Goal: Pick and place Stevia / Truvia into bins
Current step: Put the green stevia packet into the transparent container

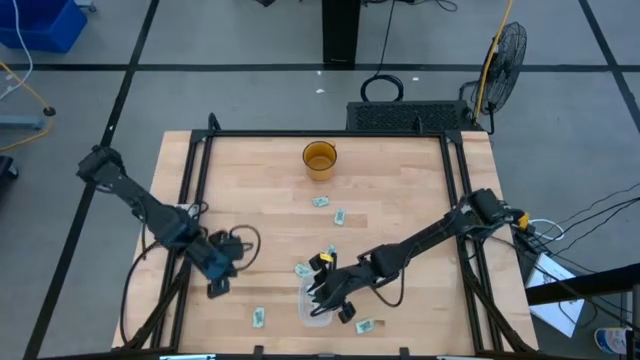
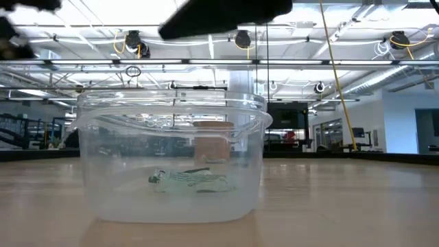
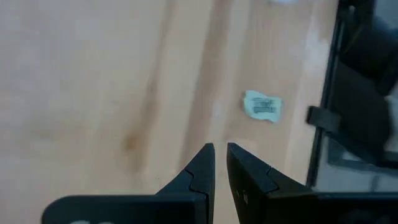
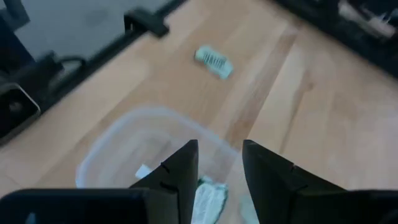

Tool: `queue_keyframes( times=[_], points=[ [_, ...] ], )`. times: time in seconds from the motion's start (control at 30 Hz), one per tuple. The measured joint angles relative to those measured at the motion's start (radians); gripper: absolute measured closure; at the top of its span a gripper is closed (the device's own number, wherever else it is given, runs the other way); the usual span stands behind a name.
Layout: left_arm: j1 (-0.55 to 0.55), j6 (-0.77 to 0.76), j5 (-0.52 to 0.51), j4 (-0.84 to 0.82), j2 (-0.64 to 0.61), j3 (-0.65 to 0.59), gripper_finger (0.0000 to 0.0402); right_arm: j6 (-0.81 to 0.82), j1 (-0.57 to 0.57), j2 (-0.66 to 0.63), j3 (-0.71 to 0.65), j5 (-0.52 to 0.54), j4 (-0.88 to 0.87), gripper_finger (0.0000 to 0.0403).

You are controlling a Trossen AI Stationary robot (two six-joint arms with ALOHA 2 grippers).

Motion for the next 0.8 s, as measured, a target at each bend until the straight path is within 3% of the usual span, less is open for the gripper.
queue_keyframes(
  times=[0.13, 0.33, 0.4, 0.57, 0.8],
  points=[
    [-0.066, -0.074, -0.006, 0.354, 0.002, -0.177, 0.0355, -0.032, -0.008, -0.033, 0.0, 0.0, -0.005, 0.0285],
    [-0.095, -0.046, -0.041, 0.832, 0.07, -0.364, 0.0355, -0.036, -0.023, -0.065, 0.0, 0.0, -0.014, 0.0287],
    [-0.095, -0.05, -0.039, 0.877, 0.103, -0.384, 0.0355, -0.036, -0.028, -0.067, -0.001, 0.0, -0.019, 0.0288],
    [-0.096, -0.113, 0.09, 0.957, 0.194, -0.387, 0.0355, -0.036, -0.036, -0.068, -0.001, 0.0, -0.031, 0.0288],
    [-0.095, -0.026, 0.059, 1.123, 0.334, -0.372, 0.0354, -0.036, -0.048, -0.068, -0.002, 0.0, -0.043, 0.0289]
  ],
)
